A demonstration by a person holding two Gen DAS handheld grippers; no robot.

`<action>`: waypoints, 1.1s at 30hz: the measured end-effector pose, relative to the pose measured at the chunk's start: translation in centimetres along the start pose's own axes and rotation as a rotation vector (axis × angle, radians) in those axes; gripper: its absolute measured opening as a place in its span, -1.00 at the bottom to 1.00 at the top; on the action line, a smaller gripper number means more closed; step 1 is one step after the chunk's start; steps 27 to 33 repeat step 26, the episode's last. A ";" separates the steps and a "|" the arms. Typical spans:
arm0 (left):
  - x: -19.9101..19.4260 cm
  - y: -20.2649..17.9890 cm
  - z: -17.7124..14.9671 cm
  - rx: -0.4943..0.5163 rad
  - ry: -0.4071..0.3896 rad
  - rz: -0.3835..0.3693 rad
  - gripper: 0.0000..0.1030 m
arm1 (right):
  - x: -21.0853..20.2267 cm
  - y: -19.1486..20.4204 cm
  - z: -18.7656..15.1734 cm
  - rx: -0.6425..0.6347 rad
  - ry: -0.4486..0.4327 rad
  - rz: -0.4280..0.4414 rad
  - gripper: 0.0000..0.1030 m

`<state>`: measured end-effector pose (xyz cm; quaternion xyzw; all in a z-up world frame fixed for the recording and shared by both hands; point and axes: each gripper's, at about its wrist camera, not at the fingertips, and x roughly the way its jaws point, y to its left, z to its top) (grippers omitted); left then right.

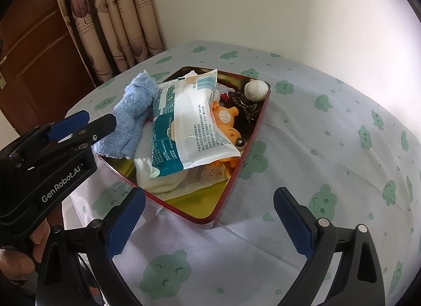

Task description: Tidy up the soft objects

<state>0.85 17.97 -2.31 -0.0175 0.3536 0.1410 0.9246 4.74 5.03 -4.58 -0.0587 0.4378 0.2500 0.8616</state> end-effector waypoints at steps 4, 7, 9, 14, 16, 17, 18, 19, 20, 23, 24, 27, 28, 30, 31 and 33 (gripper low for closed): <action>0.0 0.1 0.0 0.001 0.001 0.002 -0.15 | 0.0 0.0 0.0 -0.002 0.001 0.003 0.88; 0.0 0.1 0.0 -0.001 0.001 0.000 -0.15 | 0.1 0.1 0.0 -0.008 0.003 0.003 0.88; 0.0 0.1 0.0 -0.001 0.001 0.003 -0.15 | 0.2 0.3 -0.1 -0.013 0.005 0.001 0.88; 0.1 0.2 -0.1 -0.006 0.002 0.001 -0.15 | 0.2 0.7 -0.1 -0.027 0.006 0.005 0.88; 0.1 0.1 -0.1 -0.005 0.002 0.004 -0.15 | 0.2 0.7 -0.1 -0.029 0.006 0.004 0.88; 0.0 0.1 -0.1 -0.005 0.000 0.001 -0.15 | 0.2 0.7 -0.1 -0.028 0.006 0.005 0.88; 0.0 0.2 -0.1 -0.004 -0.002 -0.003 -0.15 | 0.2 0.7 -0.1 -0.029 0.007 0.004 0.88; 0.0 0.2 -0.1 -0.006 -0.005 -0.003 -0.15 | 0.2 0.8 -0.1 -0.029 0.009 0.003 0.88; -0.1 0.3 -0.1 -0.008 -0.007 -0.003 -0.15 | 0.2 0.8 -0.1 -0.028 0.009 0.003 0.88; 0.0 0.3 -0.1 -0.006 -0.006 0.000 -0.15 | 0.2 0.8 -0.1 -0.031 0.010 0.004 0.88; 0.1 0.3 -0.1 -0.007 -0.004 0.000 -0.15 | 0.2 0.8 -0.1 -0.031 0.009 0.003 0.88; 0.1 0.1 -0.1 -0.003 -0.003 -0.005 -0.15 | 0.2 0.9 -0.1 -0.034 0.009 0.006 0.88; 0.1 0.1 -0.1 -0.003 -0.003 -0.005 -0.15 | 0.2 0.9 -0.1 -0.034 0.009 0.006 0.88; 0.1 0.1 -0.1 -0.003 -0.003 -0.005 -0.15 | 0.2 0.9 -0.1 -0.034 0.009 0.006 0.88; 0.1 0.1 -0.1 -0.003 -0.003 -0.005 -0.15 | 0.2 0.9 -0.1 -0.034 0.009 0.006 0.88; 0.1 0.1 -0.1 -0.003 -0.003 -0.005 -0.15 | 0.2 0.9 -0.1 -0.034 0.009 0.006 0.88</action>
